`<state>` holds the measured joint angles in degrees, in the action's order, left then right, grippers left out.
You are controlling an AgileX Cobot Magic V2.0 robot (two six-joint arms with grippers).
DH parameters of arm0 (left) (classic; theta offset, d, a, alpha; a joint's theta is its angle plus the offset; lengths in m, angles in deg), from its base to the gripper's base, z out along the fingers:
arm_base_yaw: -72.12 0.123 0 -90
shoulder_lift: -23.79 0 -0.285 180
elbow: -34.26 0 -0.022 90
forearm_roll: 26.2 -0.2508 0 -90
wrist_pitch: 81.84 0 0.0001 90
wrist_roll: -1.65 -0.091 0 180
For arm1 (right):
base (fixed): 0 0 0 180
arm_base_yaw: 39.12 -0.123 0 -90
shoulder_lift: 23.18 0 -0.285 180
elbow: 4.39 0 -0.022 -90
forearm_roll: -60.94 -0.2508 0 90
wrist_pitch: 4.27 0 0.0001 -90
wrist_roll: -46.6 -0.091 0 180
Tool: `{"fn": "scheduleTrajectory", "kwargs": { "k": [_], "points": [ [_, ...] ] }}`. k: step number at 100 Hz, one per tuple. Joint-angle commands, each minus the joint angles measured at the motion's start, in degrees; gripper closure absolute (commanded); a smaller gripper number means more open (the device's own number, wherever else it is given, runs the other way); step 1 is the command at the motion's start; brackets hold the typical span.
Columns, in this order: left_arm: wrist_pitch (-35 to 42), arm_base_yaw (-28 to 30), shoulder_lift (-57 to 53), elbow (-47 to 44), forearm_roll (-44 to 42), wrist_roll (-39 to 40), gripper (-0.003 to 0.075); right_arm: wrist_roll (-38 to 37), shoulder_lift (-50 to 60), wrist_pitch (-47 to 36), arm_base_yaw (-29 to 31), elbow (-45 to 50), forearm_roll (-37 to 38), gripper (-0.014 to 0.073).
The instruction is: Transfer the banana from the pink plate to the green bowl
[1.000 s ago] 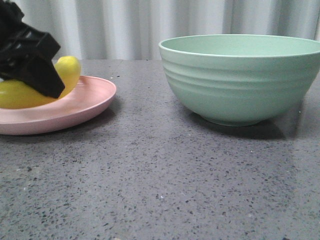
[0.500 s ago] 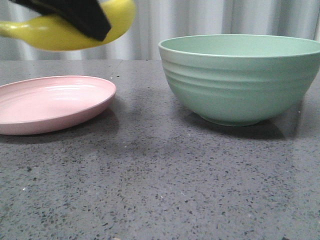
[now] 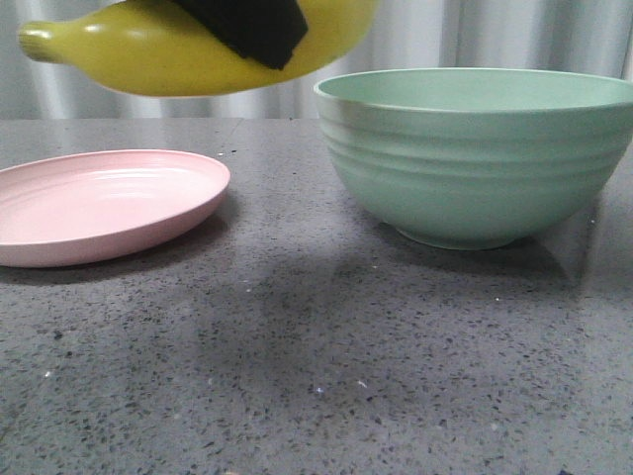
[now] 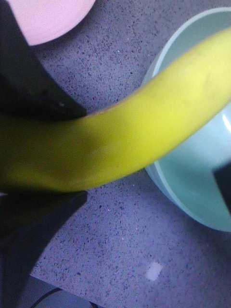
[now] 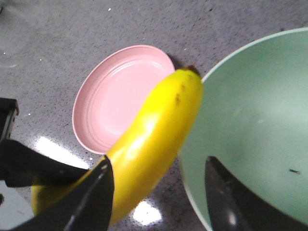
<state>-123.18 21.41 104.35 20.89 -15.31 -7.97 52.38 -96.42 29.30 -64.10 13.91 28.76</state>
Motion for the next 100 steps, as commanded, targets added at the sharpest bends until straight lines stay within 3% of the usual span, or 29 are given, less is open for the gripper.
{"fn": "scheduleTrajectory", "kwargs": {
  "k": [1,61,79,100],
  "points": [
    [3.2,-0.7,-1.8,2.1,1.2,-0.2,0.0741,0.7,-2.4,-4.3,-1.6,-3.4,-3.7,0.024],
    [3.2,-0.7,-1.9,2.1,1.6,-0.2,0.074,0.7,-9.2,-7.5,-3.9,-6.3,-4.8,0.0233],
    [3.0,-0.7,-1.9,2.1,1.9,-0.2,0.074,0.7,-9.5,-7.7,-3.9,-6.3,-4.4,0.0144],
    [3.0,-0.7,-1.9,2.1,2.7,-0.2,0.074,0.7,-10.7,-8.1,-3.9,-6.3,-4.2,0.0134]
  ]
}}
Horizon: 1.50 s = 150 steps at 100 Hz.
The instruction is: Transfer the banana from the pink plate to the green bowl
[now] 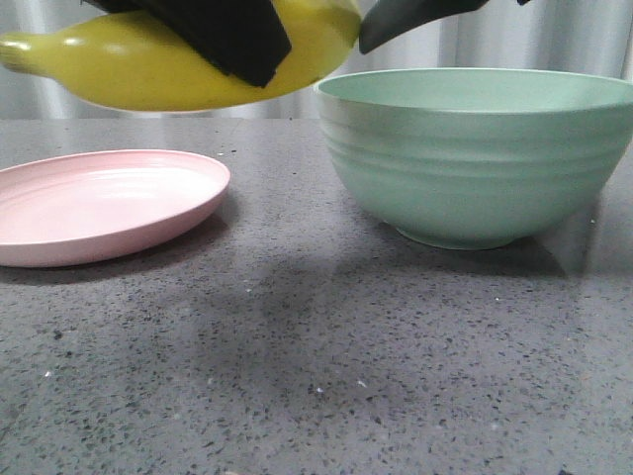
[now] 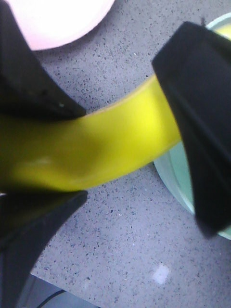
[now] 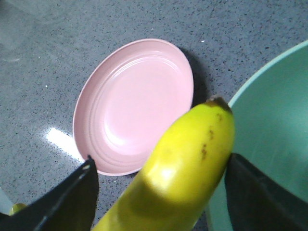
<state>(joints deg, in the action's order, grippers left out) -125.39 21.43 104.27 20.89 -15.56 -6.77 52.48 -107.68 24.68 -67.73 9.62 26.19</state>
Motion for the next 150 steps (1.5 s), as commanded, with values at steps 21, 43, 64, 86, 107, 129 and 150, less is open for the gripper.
{"fn": "scheduleTrajectory", "kwargs": {
  "k": [21,43,64,86,107,129,150],
  "points": [
    [5.5,-0.7,-2.1,2.1,3.0,-1.4,0.074,0.6,-0.5,-3.5,-0.3,-2.0,-1.7,0.0135],
    [8.1,-0.7,-2.1,2.1,2.9,-2.9,0.071,0.6,-0.5,-3.7,-0.3,-2.0,-1.8,0.0358],
    [8.5,-0.7,-2.1,2.1,1.8,-3.3,0.0359,0.6,-0.5,-3.9,-0.3,-2.0,-1.9,0.0664],
    [8.0,-0.7,-3.2,2.1,-3.0,-3.0,0.0276,0.6,0.0,-4.4,0.0,-4.6,-1.9,0.0665],
    [8.2,-0.7,-8.0,2.1,-3.1,-2.8,0.0276,0.6,1.0,-4.3,2.7,-12.0,3.6,0.0665],
    [8.2,-0.7,-11.3,2.1,-3.2,-2.4,0.028,0.6,1.0,-3.8,7.6,-15.6,23.4,0.0665],
    [8.3,-0.7,-11.4,2.1,-3.1,-2.4,0.028,0.6,-0.2,-1.9,9.2,-15.5,28.5,0.064]
  ]
}}
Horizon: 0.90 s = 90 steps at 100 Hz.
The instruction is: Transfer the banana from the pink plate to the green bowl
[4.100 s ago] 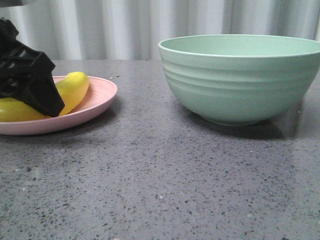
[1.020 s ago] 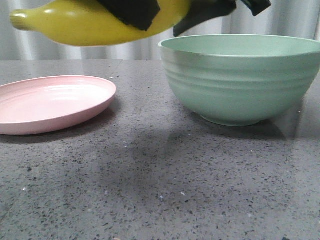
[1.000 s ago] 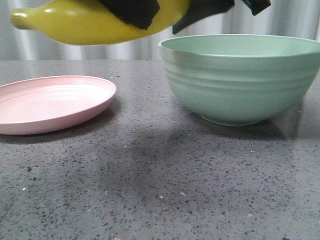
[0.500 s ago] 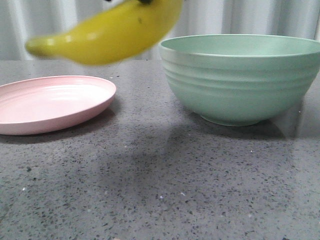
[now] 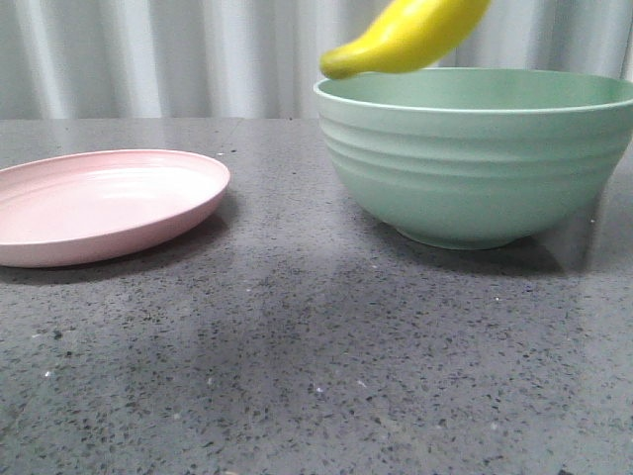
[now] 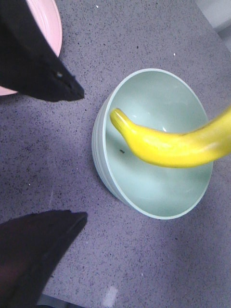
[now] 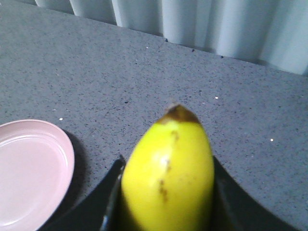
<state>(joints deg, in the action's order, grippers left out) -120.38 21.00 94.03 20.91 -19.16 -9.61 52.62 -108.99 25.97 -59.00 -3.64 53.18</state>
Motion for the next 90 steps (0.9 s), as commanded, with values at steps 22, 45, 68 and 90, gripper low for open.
{"fn": "scheduleTrajectory", "kwargs": {
  "k": [22,45,68,90],
  "points": [
    [3.4,-0.3,-1.2,2.1,0.5,0.5,0.028,0.4,-2.8,-1.1,0.4,-2.2,2.4,0.0429],
    [3.6,-0.3,-1.2,2.1,0.9,0.5,0.028,0.4,-4.3,-1.2,0.4,-2.2,3.0,0.026],
    [3.8,-0.3,-1.2,2.1,1.0,0.5,0.028,0.4,-4.5,-0.9,0.4,-2.4,3.2,0.026],
    [3.8,-0.3,-1.2,2.1,1.0,0.5,0.028,0.4,-2.4,1.8,0.4,-2.4,7.1,0.026]
  ]
}}
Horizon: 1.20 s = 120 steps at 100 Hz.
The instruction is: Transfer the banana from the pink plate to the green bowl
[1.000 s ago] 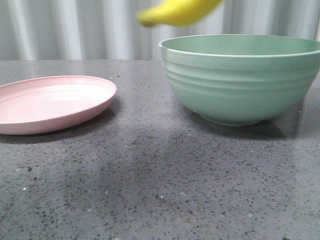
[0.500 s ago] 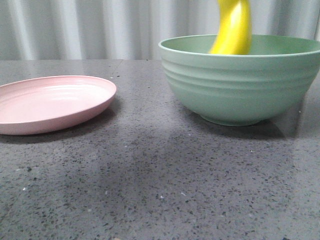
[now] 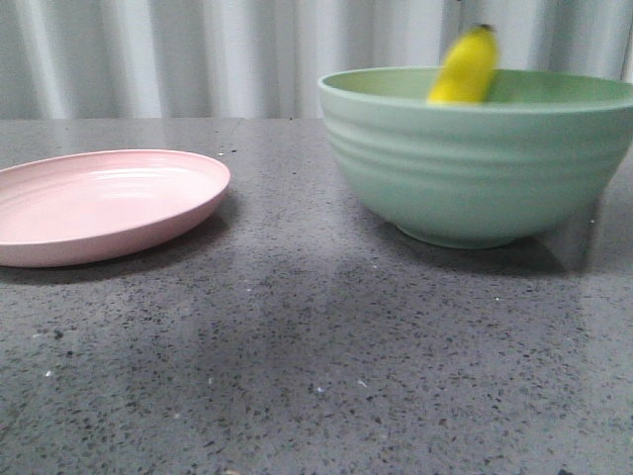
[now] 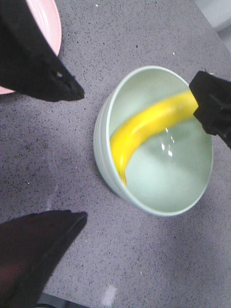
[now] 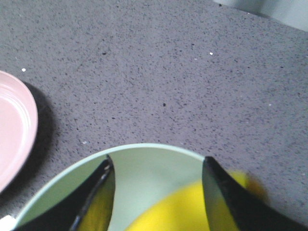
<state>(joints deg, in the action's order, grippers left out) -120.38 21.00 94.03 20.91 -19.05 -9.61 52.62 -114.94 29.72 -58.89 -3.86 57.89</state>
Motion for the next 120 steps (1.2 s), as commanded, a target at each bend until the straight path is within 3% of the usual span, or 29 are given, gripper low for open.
{"fn": "scheduleTrajectory", "kwargs": {
  "k": [1,12,20,25,35,39,63,120],
  "points": [
    [3.8,-0.3,-1.2,2.1,0.9,0.5,0.028,0.4,3.6,-1.7,0.3,-2.2,2.5,0.026],
    [3.8,-0.3,-1.2,2.1,1.4,0.9,0.0309,0.4,5.9,0.8,0.3,-2.2,2.7,0.0263],
    [3.9,-0.3,-1.2,2.1,1.4,2.4,0.0427,0.4,7.8,3.1,0.3,-2.2,2.7,0.0292],
    [4.0,-0.3,-1.2,1.9,1.4,3.2,0.0527,0.4,9.1,5.0,0.3,-2.2,2.7,0.0355],
    [2.7,-0.3,-1.2,1.9,1.4,3.5,0.0735,0.4,12.0,9.4,0.3,-2.0,2.4,0.0577],
    [2.1,-0.3,-1.2,1.9,1.4,3.5,0.0741,0.4,13.3,10.7,0.3,-1.3,2.3,0.0663],
    [4.9,-0.3,-4.2,-2.5,1.4,3.9,0.0741,0.3,21.9,8.1,0.3,7.9,2.3,0.0657],
    [35.8,-0.3,-39.7,-40.7,1.4,4.8,0.0741,0.2,59.9,-26.7,0.3,52.6,2.1,0.0657]
  ]
}}
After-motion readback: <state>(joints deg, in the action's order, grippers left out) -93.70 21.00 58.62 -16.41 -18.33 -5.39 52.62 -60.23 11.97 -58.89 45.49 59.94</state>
